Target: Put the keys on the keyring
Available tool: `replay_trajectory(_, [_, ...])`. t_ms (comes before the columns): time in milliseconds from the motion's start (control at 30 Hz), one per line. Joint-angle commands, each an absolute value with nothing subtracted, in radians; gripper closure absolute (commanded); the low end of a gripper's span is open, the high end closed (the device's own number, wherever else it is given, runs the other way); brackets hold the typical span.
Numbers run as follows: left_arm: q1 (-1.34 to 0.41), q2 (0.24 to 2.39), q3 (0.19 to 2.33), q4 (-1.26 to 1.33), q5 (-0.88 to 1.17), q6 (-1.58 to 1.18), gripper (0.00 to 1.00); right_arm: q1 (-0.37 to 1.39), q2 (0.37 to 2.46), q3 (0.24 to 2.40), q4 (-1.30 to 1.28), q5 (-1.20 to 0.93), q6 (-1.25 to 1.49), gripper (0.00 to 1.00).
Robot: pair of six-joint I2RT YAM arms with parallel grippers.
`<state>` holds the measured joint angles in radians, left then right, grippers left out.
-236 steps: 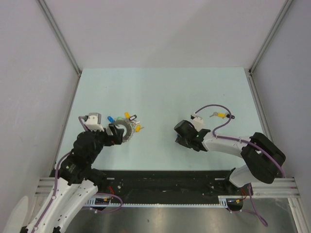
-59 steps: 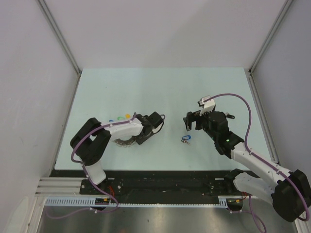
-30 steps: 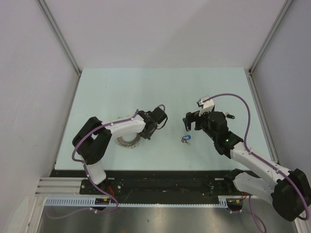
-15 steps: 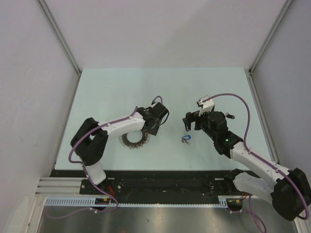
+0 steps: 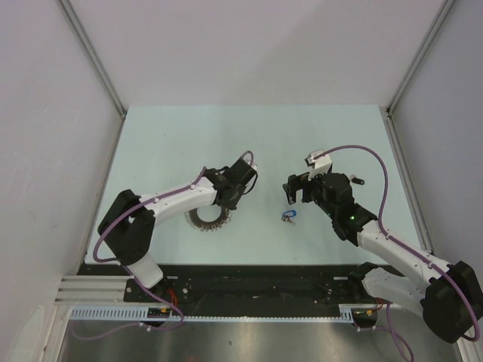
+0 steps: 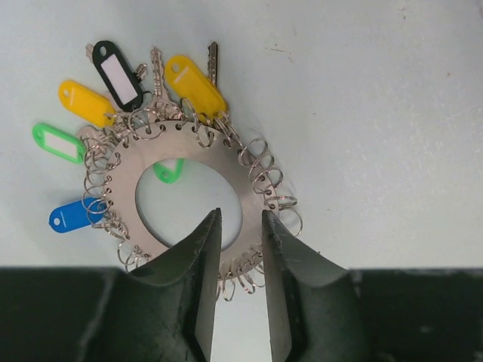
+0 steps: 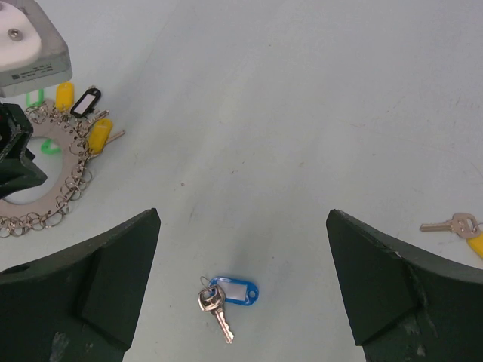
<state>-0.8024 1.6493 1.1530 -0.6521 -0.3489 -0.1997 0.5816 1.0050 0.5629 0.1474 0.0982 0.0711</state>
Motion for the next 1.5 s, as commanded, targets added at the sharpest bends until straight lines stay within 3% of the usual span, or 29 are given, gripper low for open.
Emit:
replay_trajectory(0, [-0.764, 1.664, 1.138, -0.612, -0.295, -0.134, 0.71, 0.588, 1.006, 0.563, 0.189, 0.092, 0.051, 0.02])
replay_trajectory(300, [-0.712, 1.73, 1.134, -0.591, -0.218, -0.11, 0.76, 0.589, 1.005, 0.565, 0.187, 0.092, 0.051, 0.02])
replay_trajectory(1200, [-0.71, 1.75, 1.137, -0.586, -0.038, -0.112, 0.67, 0.589, 1.012, 0.563, 0.19, 0.092, 0.048, 0.02])
replay_trajectory(1467, [-0.71, 1.763, 1.134, -0.591, -0.067, -0.107, 0.67, 0.589, 1.014, 0.565, 0.192, 0.094, 0.048, 0.02])
